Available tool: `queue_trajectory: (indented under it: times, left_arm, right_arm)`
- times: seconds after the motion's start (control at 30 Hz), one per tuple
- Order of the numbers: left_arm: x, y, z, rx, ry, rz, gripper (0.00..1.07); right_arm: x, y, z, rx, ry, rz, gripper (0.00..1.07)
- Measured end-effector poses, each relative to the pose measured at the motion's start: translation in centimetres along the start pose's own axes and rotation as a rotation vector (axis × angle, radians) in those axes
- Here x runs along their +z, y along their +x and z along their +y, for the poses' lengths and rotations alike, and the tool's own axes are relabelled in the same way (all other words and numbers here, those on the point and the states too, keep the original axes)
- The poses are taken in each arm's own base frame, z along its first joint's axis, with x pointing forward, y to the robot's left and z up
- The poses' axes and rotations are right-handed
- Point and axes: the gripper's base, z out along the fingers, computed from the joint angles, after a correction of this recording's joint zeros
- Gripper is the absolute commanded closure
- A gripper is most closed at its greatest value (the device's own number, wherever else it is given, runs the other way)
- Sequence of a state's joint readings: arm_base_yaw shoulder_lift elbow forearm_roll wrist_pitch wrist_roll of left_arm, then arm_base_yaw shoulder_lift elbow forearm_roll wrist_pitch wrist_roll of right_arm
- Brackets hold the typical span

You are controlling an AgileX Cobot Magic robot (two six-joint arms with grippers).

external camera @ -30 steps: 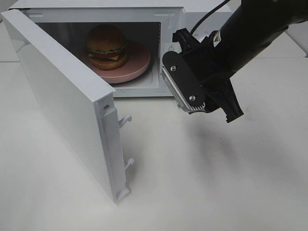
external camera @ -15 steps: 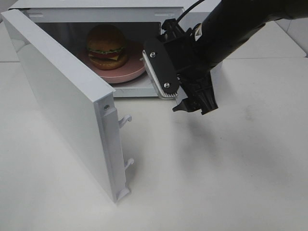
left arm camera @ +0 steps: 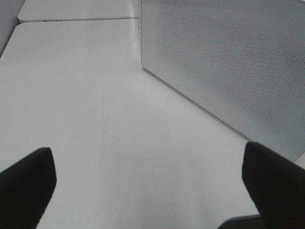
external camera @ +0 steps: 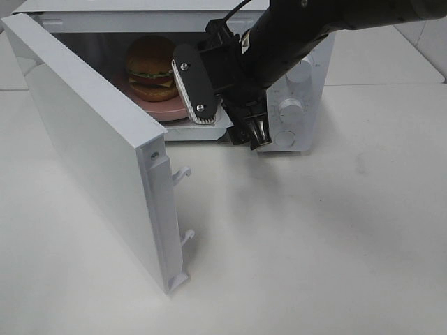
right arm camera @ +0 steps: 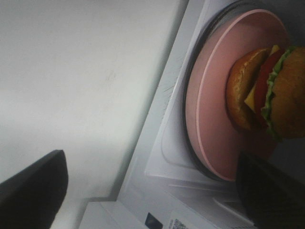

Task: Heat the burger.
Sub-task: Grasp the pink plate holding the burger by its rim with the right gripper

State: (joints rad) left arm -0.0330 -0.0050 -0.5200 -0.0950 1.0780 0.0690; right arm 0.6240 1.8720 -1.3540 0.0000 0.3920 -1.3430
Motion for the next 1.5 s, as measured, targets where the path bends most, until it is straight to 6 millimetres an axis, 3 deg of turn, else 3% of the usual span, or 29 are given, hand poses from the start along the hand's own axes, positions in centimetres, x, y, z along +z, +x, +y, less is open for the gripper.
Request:
queue_trajectory:
  times: [0.83, 1.5]
  left_arm:
    - [0.0, 0.0, 0.0, 0.0, 0.0, 0.0, 0.09]
    - [0.0, 0.0, 0.0, 0.0, 0.0, 0.0, 0.09]
  right_arm:
    - [7.5, -0.4, -2.0, 0.082, 0.007, 0.007, 0.19]
    - [11.2, -0.8, -4.6, 0.088, 0.056, 0.019, 0.21]
